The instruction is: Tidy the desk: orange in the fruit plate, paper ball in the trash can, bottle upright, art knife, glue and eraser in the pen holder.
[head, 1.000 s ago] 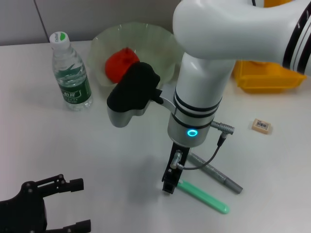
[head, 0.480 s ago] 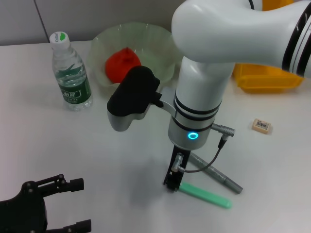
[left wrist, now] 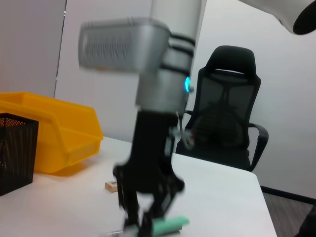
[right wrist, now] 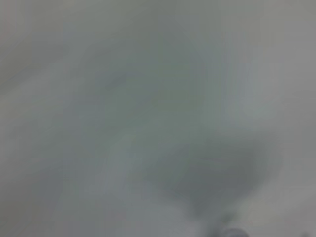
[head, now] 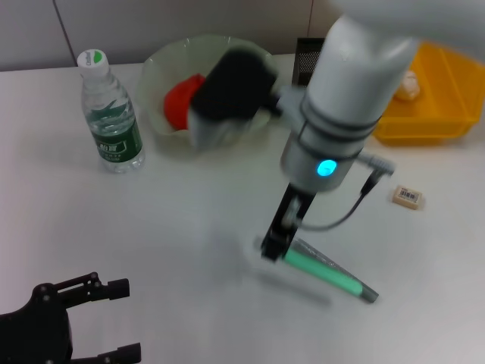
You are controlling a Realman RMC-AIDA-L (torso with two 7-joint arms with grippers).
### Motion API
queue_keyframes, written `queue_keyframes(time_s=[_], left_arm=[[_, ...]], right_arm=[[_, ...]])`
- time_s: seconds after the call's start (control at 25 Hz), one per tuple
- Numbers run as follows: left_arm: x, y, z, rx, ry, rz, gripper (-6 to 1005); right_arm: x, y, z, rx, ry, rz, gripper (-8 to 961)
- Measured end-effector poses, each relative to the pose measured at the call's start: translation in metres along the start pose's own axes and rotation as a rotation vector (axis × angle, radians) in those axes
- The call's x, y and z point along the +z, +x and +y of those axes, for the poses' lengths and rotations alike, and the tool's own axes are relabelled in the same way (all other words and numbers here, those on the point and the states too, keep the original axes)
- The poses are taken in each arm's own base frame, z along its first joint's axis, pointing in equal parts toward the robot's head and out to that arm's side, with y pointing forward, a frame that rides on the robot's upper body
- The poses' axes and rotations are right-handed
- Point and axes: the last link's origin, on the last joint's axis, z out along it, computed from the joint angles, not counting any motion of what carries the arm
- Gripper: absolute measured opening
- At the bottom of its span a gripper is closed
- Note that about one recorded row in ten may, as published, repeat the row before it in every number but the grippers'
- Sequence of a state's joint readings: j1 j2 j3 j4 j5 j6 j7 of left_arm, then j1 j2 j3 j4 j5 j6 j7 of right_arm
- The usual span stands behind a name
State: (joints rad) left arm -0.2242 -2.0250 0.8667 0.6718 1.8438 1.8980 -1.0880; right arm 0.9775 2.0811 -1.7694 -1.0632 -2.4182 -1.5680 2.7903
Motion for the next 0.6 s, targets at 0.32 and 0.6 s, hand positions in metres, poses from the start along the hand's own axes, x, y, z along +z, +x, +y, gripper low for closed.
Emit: queue_keyframes(time_s=[0.32,0.6], left_arm=[[0.000,0.000,0.000,-0.001,0.003,0.001,802],[0.001,0.000,0.000,-0.001,0.002,0.004,802]], right_arm=[[-0.083,0.022,-0.047,0.088,0.069,-0.335,184],[-0.125,0.044,-0.080,0.081,0.176,-0.663,197]])
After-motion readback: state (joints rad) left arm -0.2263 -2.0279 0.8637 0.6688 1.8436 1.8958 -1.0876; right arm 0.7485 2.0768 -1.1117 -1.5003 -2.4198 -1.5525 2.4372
